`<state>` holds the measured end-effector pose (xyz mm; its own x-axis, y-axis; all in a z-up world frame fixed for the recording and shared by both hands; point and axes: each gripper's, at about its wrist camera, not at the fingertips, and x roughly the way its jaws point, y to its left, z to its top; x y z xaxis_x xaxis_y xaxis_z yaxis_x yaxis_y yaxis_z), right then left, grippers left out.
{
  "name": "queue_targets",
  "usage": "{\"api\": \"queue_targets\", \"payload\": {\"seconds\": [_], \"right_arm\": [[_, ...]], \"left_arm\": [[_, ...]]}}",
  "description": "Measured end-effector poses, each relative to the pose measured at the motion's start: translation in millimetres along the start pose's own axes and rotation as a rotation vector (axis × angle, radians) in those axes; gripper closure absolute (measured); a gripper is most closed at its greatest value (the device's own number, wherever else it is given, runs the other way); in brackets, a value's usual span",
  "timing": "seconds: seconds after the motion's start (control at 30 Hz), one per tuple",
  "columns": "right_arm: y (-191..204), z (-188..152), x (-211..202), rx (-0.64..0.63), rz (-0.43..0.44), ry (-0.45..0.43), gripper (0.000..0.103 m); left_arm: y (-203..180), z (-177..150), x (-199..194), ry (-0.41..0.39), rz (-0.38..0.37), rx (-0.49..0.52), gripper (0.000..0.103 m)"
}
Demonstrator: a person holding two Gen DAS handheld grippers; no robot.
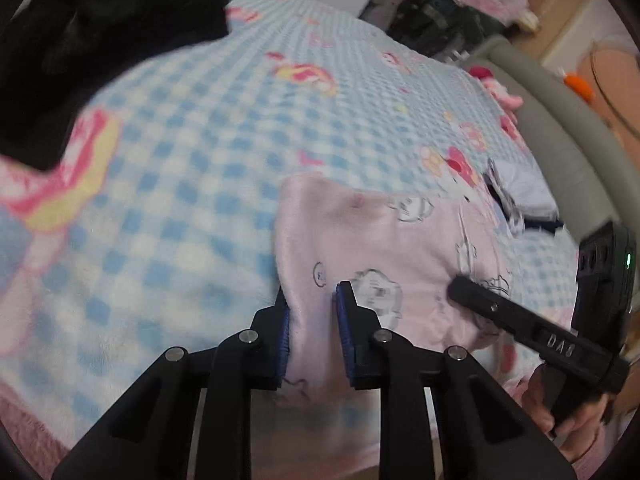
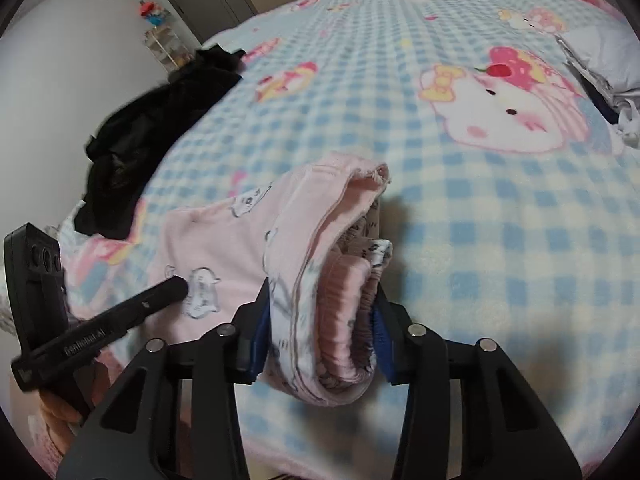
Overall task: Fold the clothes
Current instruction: 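Grasp the folded pants bundle with the right gripper while the left gripper grasps it too, then carry the pants bundle with both grippers onto the stack of folded clothes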
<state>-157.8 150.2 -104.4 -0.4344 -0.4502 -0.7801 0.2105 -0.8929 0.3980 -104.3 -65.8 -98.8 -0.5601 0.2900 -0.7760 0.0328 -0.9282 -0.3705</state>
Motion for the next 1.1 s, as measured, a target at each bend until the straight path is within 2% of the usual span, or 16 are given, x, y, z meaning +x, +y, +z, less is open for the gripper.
{"api": "queue_targets", "payload": {"seconds": [0.03, 0.07, 0.1, 0.17, 0.2, 0.23, 0.27, 0.3, 0.37, 0.47, 0.53, 0.73, 0.83, 1.1], "right_arm": [[-1.2, 0.8, -0.3, 0.011, 0.009, 0.006, 0.057], [-3.9, 1.7, 6.6, 0.020, 0.007, 0.033, 0.045], [-6.7, 2.4, 18.2, 0.024, 0.004, 0.074, 0.031], [-10.1, 3.9, 36.8, 0.025, 0.001, 0.138, 0.031], [-7.2, 4.8, 35.9, 0.015, 0.007, 0.133, 0.034], [-4.3, 5.7, 35.1, 0.005, 0.014, 0.128, 0.047], [-1.5, 6.8, 32.7, -0.007, 0.018, 0.119, 0.050], [1.2, 8.4, 27.9, -0.020, 0.019, 0.105, 0.058], [-1.0, 12.2, 19.7, -0.009, 0.045, 0.093, 0.061], [-11.0, 19.5, 2.6, 0.037, 0.099, 0.077, 0.062], [-18.8, 25.2, -14.8, 0.067, 0.126, 0.053, 0.062], [-53.1, 37.8, -81.7, 0.128, 0.108, -0.056, 0.062], [-82.9, 49.1, -112.1, 0.132, 0.051, -0.097, 0.062], [-177.2, 62.8, -169.9, 0.196, -0.069, -0.167, 0.062]], "left_arm": [[-3.8, -0.1, 2.3, 0.012, 0.019, 0.020, 0.077], [-2.6, -1.0, 9.3, 0.037, 0.034, 0.025, 0.067], [1.4, -2.2, 18.6, 0.069, 0.045, 0.023, 0.067], [12.7, -5.2, 29.1, 0.094, 0.026, -0.027, 0.069], [15.8, -5.3, 25.5, 0.081, 0.006, -0.054, 0.071], [16.1, -4.8, 19.9, 0.067, -0.006, -0.066, 0.076], [15.0, -3.8, 15.0, 0.061, -0.012, -0.072, 0.082], [13.6, -2.5, 10.6, 0.058, -0.018, -0.078, 0.085], [8.7, 3.3, -1.0, 0.052, -0.061, -0.090, 0.088], [-10.8, 13.8, -18.4, 0.021, -0.103, -0.062, 0.089], [-31.0, 21.3, -20.6, 0.015, -0.130, -0.022, 0.089], [-97.1, 43.2, -11.3, 0.024, -0.228, 0.088, 0.089], [-142.2, 51.8, 11.0, 0.048, -0.286, 0.110, 0.089], [-255.6, 67.4, 69.9, 0.078, -0.368, 0.170, 0.089]]}}
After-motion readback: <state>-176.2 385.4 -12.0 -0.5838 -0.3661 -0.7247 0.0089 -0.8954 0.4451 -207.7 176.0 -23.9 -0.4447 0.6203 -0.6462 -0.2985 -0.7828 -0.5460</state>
